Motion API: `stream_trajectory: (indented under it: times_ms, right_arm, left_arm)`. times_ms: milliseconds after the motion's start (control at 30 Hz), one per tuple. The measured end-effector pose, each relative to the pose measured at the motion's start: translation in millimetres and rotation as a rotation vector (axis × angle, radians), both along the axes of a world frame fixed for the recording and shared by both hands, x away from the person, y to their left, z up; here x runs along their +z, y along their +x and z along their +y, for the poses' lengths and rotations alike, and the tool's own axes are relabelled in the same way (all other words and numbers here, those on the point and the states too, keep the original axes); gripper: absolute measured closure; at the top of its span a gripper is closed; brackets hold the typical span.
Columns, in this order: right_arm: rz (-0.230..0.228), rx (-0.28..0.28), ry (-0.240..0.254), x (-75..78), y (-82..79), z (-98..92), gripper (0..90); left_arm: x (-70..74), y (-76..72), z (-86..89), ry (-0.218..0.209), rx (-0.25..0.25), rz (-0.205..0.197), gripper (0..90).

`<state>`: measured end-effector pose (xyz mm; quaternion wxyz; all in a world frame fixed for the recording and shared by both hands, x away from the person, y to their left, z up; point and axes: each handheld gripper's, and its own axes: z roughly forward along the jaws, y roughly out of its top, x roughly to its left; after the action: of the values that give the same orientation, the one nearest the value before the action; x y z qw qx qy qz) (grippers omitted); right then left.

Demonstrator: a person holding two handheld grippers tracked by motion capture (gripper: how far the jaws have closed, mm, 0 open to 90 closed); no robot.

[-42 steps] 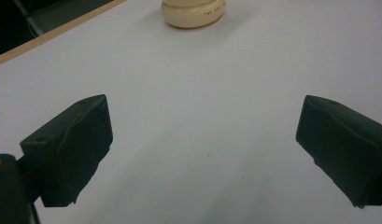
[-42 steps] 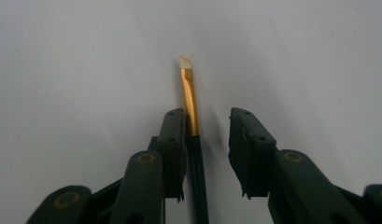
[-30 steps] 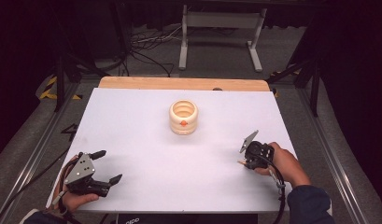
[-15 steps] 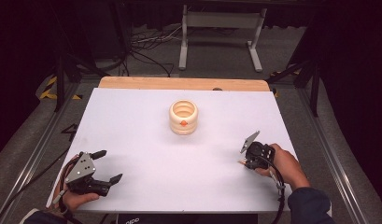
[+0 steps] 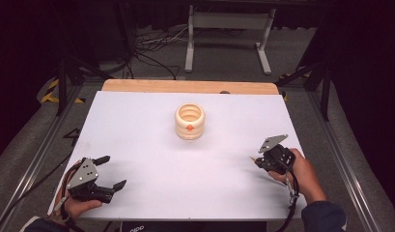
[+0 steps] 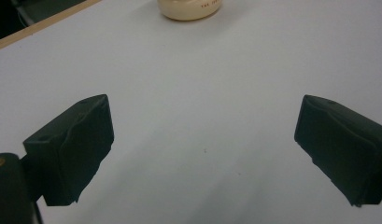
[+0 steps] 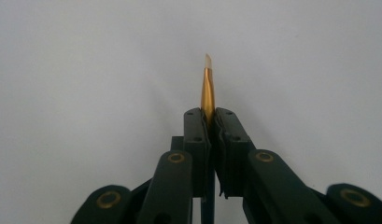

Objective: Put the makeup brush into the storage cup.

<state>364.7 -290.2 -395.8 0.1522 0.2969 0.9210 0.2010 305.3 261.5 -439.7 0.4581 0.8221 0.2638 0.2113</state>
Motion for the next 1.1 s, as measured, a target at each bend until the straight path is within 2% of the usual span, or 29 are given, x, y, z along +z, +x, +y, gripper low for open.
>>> stream_trajectory:
  times_ms: [167,400,633,1100]
  right_arm:
    - [-0.057,-0.008,0.058,7.0,-6.7,-7.3,84.9]
    - [-0.105,0.016,0.078,17.1,-14.1,-10.6,84.9]
    - [-0.170,0.014,0.129,34.4,-22.2,-15.4,84.9]
    - [-0.228,0.003,0.190,45.5,-26.9,-20.9,84.9]
  left_arm:
    - [0.7,-0.3,1.6,-0.005,0.003,-0.004,5.3]
    - [1.0,-0.1,1.1,-0.006,0.001,-0.001,5.3]
    - [1.1,-0.3,0.7,-0.005,0.003,0.000,5.3]
    - [1.4,-0.2,1.0,-0.007,-0.001,0.001,5.5]
